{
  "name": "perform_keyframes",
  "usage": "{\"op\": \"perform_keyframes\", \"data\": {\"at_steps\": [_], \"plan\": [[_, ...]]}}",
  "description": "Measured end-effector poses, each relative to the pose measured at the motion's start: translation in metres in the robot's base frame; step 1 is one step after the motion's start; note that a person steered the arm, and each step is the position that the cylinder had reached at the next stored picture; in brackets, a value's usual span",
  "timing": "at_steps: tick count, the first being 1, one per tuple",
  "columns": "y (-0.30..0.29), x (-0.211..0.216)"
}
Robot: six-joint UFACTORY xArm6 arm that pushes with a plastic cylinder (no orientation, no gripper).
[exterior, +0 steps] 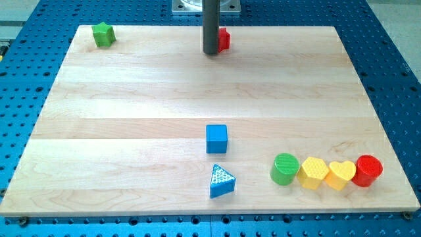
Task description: Push the heart to the top left of the red circle
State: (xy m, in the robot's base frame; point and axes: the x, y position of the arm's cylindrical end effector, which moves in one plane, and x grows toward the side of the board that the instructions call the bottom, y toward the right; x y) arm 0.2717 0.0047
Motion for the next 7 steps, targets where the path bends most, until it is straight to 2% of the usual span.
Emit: {"op": "perform_keyframes", "data": {"at_steps": [1, 2, 3, 5, 6, 7], "plan": [[0.001, 0.0], [0.002, 0.029], [0.034, 0.085], [0.168, 0.103], [0.274, 0.108], [0.339, 0.169]]}}
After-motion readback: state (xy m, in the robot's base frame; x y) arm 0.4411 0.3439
